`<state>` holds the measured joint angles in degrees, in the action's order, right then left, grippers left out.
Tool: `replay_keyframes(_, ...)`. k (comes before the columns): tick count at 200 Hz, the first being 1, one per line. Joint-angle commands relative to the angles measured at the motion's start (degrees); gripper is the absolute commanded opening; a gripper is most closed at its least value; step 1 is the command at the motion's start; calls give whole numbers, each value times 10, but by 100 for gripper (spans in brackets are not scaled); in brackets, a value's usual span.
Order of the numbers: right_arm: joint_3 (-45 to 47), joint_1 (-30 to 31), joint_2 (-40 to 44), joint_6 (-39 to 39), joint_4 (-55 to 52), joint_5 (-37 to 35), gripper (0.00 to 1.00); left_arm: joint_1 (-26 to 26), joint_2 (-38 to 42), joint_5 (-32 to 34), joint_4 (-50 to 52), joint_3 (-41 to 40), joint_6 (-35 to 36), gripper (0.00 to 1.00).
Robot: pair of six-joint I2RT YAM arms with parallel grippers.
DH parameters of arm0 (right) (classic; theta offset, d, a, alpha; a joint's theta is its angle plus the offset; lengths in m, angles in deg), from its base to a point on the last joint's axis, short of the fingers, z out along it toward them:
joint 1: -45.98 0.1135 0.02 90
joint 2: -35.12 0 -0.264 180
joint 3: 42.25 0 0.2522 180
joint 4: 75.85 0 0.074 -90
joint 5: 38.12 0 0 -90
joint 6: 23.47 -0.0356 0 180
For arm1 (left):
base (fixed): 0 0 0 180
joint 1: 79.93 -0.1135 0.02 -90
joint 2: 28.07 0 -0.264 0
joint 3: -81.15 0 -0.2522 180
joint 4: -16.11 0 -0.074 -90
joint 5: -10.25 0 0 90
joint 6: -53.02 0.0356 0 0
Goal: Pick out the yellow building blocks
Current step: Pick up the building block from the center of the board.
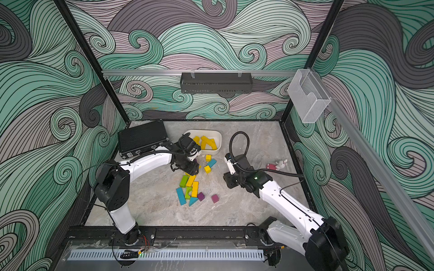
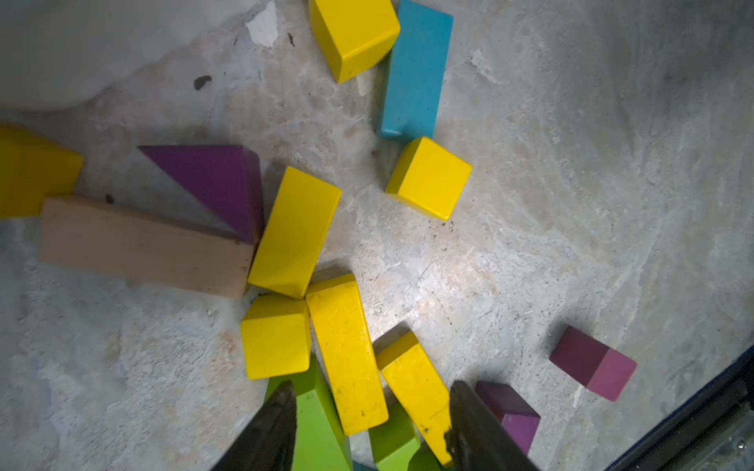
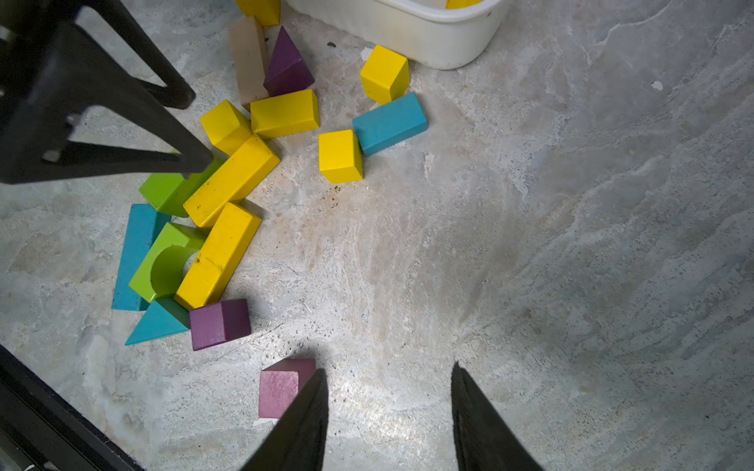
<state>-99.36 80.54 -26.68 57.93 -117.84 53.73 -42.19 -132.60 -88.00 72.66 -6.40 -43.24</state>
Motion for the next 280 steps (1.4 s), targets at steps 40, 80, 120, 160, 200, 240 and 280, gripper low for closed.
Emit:
replay_keyframes(40, 40, -8, 68, -5, 50, -31, 50, 33, -74, -7, 11, 81, 7, 59)
replay_keyframes(80, 71, -11, 110, -4, 90, -34, 53, 41, -118, 17, 16, 123, 28, 59)
replay_keyframes(120, 81, -14, 118, -2, 108, -27, 54, 44, -158, 16, 26, 163, 41, 58)
replay_keyframes(160, 102, -14, 96, -32, 126, 18, 54, 46, -185, 21, 36, 203, 52, 58)
replay_keyframes(200, 127, -14, 103, -53, 134, 32, 54, 47, -210, 24, 56, 226, 64, 52)
replay_keyframes(240, 128, -15, 108, -41, 133, 32, 55, 49, -222, 32, 59, 225, 65, 49)
replay_keyframes(280, 127, -15, 96, -42, 143, 39, 55, 49, -231, 34, 72, 232, 76, 40)
